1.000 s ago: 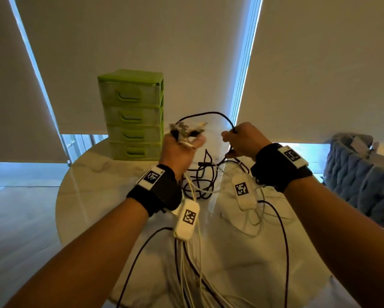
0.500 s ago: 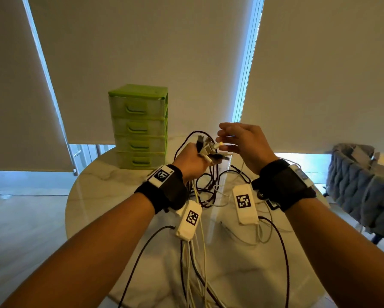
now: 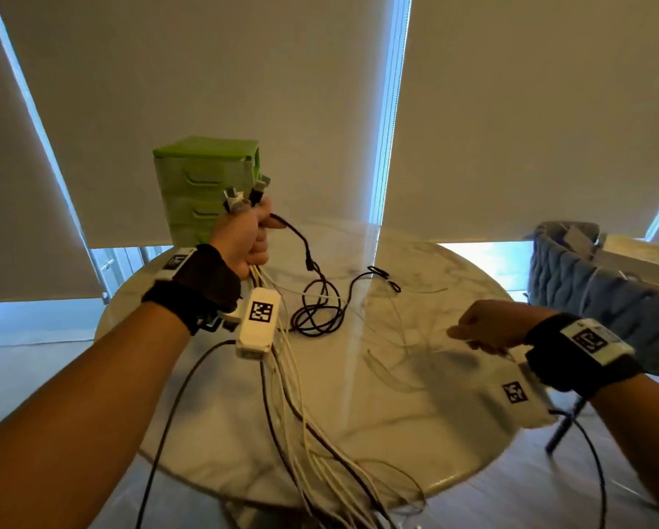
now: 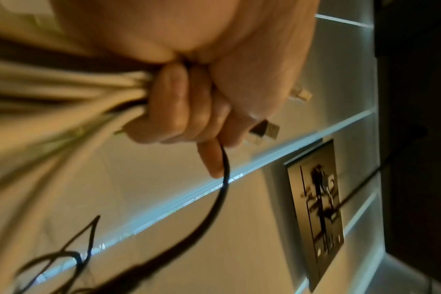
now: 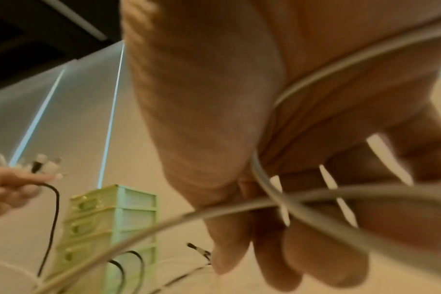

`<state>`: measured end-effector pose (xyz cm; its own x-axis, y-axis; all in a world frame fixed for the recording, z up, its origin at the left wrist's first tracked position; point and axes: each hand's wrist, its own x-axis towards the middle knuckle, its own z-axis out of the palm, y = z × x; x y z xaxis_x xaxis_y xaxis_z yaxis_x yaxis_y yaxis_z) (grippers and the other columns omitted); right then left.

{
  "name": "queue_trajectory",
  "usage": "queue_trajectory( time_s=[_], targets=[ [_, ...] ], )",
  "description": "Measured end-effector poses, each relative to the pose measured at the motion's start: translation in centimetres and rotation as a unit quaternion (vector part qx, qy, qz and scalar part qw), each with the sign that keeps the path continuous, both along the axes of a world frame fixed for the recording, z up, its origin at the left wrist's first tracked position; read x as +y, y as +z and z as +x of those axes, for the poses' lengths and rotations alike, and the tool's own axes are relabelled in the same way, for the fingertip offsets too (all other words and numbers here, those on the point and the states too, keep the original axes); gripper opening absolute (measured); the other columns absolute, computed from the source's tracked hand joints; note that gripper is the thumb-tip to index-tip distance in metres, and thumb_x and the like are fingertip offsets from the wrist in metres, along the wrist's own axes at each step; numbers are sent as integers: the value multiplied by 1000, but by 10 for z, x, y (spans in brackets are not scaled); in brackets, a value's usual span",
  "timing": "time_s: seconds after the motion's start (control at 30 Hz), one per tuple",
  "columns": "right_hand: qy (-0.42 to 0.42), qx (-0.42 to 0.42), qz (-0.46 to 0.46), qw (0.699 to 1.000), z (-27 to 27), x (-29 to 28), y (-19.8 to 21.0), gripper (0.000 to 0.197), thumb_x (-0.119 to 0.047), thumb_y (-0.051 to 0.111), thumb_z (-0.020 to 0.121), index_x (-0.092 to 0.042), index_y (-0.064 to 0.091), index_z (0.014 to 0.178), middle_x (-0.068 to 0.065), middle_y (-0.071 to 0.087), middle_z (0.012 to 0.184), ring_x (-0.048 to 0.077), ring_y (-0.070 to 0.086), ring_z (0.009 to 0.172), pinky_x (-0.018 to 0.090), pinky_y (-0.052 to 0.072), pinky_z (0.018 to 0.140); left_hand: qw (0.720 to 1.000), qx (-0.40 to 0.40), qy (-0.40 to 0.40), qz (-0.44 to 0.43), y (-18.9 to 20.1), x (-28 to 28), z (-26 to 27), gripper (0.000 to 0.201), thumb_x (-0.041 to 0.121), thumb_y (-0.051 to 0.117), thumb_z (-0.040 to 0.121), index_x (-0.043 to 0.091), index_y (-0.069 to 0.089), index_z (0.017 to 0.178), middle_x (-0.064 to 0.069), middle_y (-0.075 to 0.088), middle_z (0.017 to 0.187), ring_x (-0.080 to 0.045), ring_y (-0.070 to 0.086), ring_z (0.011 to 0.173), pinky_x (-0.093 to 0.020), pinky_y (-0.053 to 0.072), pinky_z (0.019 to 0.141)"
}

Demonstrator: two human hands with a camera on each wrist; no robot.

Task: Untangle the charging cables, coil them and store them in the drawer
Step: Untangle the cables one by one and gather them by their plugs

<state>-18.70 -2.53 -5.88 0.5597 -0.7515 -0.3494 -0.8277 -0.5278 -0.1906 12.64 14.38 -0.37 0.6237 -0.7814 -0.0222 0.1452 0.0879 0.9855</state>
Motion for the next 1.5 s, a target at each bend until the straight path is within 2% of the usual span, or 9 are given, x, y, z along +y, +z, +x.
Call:
queue_trajectory(
  time_s=[0.17,0.3,0.43,0.57,0.73,0.9,1.1,1.3,1.5],
  targets=[
    [-76,55,-55,994,-81,4,-9,39,-39,54,94,-10,65,70,1,60,54,13,49,43,20,41,49,969,-198,-5,147,14,19,-37,37,38,49,99,9,60,80,5,27,48,-7,22,37,-16,17,32],
    [-49,65,-101,992,-101,26,-2,28,-43,51,96,-21,62,82,-3,64,79,15,58,75,27,45,73,973,-215,1,85,25,25,-65,25,26,46,102,22,58,80,6,28,51,-7,22,41,-17,17,35],
    [19,-177,-157,972,-88,59,19,25,-47,62,87,-28,66,103,-1,67,109,14,61,95,35,49,89,980,-146,-131,19,32,26,-90,30,36,44,101,13,58,88,10,26,45,-4,21,34,-17,20,32],
    [140,-411,104,895,-33,125,39,69,-49,75,74,-33,48,135,-9,57,132,9,52,124,33,43,105,964,-43,-254,-72,26,17,-161,41,39,42,101,16,43,67,8,23,42,-5,19,33,-18,16,35],
    [67,-584,311,747,-27,143,10,23,-11,60,89,-11,58,111,7,69,87,28,67,87,34,55,77,936,11,-336,-108,6,5,-219,48,45,41,99,15,39,62,1,33,51,-12,35,47,-25,35,50],
    [101,-331,262,901,-82,132,-32,19,-26,61,93,-17,66,108,8,71,91,29,67,92,29,54,83,907,69,-410,-65,-21,9,-218,51,50,44,94,21,36,53,5,27,48,-10,31,44,-27,41,57],
    [55,-627,218,746,-96,114,29,82,-66,74,65,-38,47,137,4,59,131,18,56,123,41,46,101,901,15,-434,-11,-43,7,-243,47,17,45,99,24,56,54,8,20,47,-7,16,41,-25,19,50],
    [140,-420,-229,867,-49,144,49,25,-44,56,92,-23,69,88,-2,62,92,9,57,84,27,48,77,935,-10,-356,0,-56,2,-260,23,16,41,100,15,51,80,-1,40,56,-13,39,50,-28,41,49],
    [132,-392,-182,892,-48,138,52,59,-57,22,98,-21,63,76,-2,54,87,12,57,79,32,49,74,926,-69,-370,16,-57,-1,-257,19,12,40,102,12,53,88,-4,42,55,-14,39,48,-30,44,53]
  ],
)
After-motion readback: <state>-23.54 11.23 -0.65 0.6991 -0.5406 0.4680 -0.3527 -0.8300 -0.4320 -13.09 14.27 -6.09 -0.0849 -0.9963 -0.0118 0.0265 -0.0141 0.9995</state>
